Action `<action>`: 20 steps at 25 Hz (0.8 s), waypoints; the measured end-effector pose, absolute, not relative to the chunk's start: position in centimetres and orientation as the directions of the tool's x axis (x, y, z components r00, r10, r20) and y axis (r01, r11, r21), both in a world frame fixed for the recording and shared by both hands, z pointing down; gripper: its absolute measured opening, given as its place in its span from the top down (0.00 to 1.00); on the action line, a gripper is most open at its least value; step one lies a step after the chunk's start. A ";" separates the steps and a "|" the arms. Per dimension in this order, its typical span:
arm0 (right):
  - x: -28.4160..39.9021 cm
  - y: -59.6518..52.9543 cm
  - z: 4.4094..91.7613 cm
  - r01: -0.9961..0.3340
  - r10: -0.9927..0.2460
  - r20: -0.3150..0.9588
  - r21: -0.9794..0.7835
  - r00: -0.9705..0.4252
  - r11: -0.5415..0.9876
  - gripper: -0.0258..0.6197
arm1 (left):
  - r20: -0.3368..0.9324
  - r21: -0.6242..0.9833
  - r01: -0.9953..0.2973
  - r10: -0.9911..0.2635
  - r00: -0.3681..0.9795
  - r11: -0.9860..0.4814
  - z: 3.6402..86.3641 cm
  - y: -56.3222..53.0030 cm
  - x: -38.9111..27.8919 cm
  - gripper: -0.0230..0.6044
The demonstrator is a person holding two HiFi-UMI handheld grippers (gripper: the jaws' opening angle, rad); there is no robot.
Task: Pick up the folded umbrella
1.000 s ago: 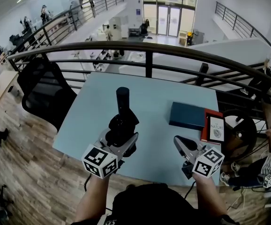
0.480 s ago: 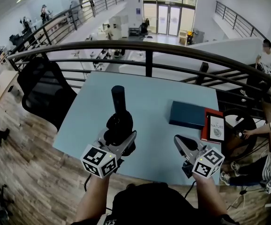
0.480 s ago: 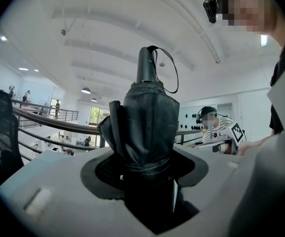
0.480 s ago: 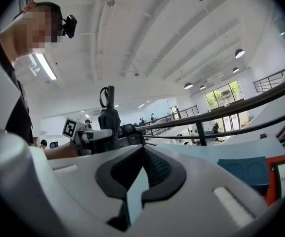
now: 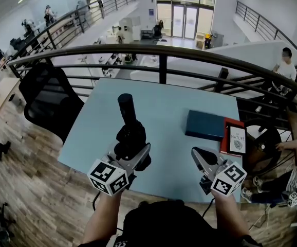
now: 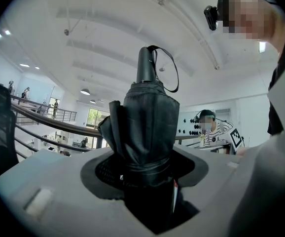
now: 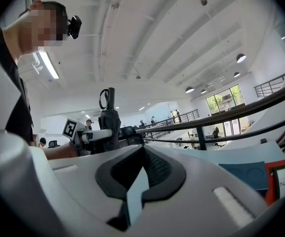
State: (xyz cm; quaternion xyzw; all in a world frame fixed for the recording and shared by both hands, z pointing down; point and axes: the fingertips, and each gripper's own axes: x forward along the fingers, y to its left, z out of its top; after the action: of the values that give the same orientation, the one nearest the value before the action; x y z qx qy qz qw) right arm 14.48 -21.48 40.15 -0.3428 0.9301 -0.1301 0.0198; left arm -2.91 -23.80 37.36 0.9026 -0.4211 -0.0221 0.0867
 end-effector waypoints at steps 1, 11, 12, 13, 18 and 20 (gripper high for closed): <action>14.5 -21.5 40.2 -0.634 -0.644 0.052 -0.252 -0.763 0.731 0.96 | 0.033 0.178 -0.756 -0.764 0.645 -0.630 37.4 -23.8 -2.8 0.53; 14.7 -21.1 39.7 -0.649 -0.657 0.049 -0.224 -0.752 0.727 0.96 | 0.024 0.175 -0.756 -0.765 0.643 -0.630 37.1 -23.4 -2.6 0.53; 14.7 -21.1 39.7 -0.651 -0.657 0.050 -0.218 -0.752 0.727 0.96 | 0.023 0.174 -0.756 -0.765 0.644 -0.631 37.2 -23.4 -2.5 0.53; 14.8 -21.1 39.8 -0.654 -0.660 0.053 -0.211 -0.750 0.726 0.96 | 0.024 0.173 -0.755 -0.764 0.645 -0.632 37.2 -23.4 -2.4 0.53; 15.0 -21.0 39.9 -0.677 -0.679 0.063 -0.190 -0.731 0.711 0.96 | 0.032 0.172 -0.756 -0.763 0.645 -0.632 37.5 -23.1 -2.5 0.53; 15.0 -21.0 40.0 -0.678 -0.680 0.063 -0.187 -0.730 0.711 0.96 | 0.034 0.171 -0.757 -0.764 0.644 -0.631 37.7 -23.0 -2.4 0.53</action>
State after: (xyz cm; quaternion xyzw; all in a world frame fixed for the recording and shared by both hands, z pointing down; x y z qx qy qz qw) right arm 15.04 -20.95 40.03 -0.3673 0.9248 -0.0992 0.0052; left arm -2.43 -23.03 37.65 0.9028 -0.4212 -0.0207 0.0848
